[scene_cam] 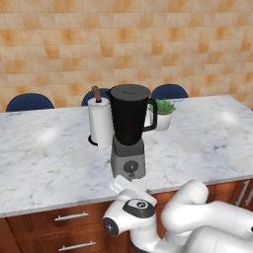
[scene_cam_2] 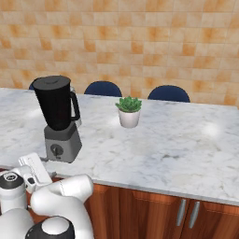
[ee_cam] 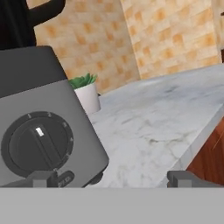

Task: Open the blender lid, put the apple in the blender, close the lid, and start the blender.

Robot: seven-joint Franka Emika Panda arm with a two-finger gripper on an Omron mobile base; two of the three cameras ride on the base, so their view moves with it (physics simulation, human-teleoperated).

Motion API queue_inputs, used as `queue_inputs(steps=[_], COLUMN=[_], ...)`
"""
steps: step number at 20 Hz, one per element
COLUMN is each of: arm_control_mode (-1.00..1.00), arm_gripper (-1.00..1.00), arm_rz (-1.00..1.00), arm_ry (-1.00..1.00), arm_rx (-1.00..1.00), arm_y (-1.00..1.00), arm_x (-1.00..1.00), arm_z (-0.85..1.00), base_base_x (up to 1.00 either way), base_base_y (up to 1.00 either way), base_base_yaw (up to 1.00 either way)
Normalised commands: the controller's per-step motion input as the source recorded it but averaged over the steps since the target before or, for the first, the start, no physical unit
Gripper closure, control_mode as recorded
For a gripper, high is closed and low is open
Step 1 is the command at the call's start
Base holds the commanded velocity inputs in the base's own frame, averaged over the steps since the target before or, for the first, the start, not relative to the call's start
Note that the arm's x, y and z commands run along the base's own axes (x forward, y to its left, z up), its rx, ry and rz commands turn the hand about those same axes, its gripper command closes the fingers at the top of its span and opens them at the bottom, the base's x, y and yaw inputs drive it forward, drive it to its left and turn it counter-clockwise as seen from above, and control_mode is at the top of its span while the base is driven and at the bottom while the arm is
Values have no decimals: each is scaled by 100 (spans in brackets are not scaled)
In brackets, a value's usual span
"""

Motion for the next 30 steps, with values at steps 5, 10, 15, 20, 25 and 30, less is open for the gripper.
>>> queue_inputs(steps=[5,10,15,20,25,30], arm_control_mode=[-100,-100,-100,-100,-100,-100], arm_gripper=[-100,-100,-100,-100,-100,-100], arm_rz=[0,-9,-16,-6,0,0], arm_ry=[0,0,0,0,0,0], arm_rx=[0,0,0,0,0,-1], arm_y=[-18,-14,-13,-2,0,0], arm_x=[-5,-1,0,10,22,18], arm_z=[0,0,1,-1,-11,-29], base_base_x=[0,0,0,0,0,0], base_base_y=[0,0,0,0,0,0], base_base_yaw=[0,0,0,0,0,0])
